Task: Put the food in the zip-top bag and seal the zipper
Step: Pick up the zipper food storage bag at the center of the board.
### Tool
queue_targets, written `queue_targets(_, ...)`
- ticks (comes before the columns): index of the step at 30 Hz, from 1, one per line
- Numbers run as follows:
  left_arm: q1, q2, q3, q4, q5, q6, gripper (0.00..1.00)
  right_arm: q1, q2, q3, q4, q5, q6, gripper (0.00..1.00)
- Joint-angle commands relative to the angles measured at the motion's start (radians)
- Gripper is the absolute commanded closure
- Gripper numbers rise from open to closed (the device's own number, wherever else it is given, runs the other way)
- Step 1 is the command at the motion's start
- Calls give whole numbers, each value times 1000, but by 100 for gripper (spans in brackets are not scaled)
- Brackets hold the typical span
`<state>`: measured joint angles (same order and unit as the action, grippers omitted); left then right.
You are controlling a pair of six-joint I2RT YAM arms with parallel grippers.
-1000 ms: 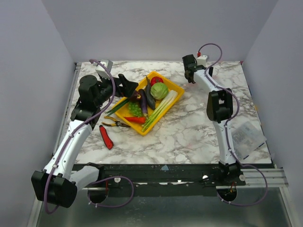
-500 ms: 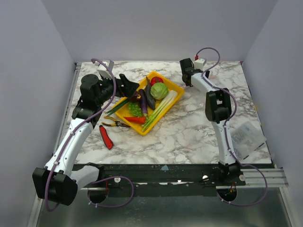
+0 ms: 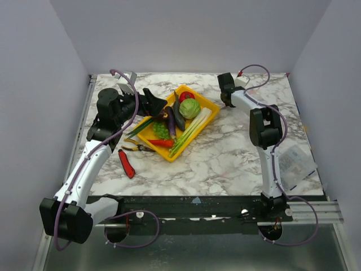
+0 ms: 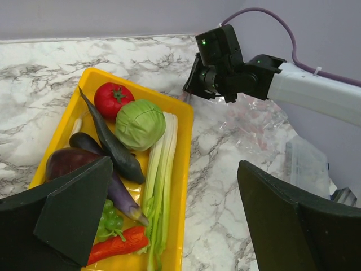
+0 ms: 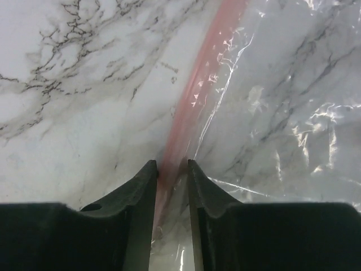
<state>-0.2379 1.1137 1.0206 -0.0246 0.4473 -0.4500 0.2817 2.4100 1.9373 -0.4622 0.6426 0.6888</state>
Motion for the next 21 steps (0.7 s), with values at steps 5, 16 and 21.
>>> queue_targets(5,-14,13,24,20,48,-27,7,5,-110,-204,-18,-127,88,100)
queue_targets(16,-39,39,23,62,109,-86,8,7,-623,-693,90,-388,-27,100)
queue_targets(21,-90,69,12,101,157,-145,10,7,-883,-922,233,-599,-91,100)
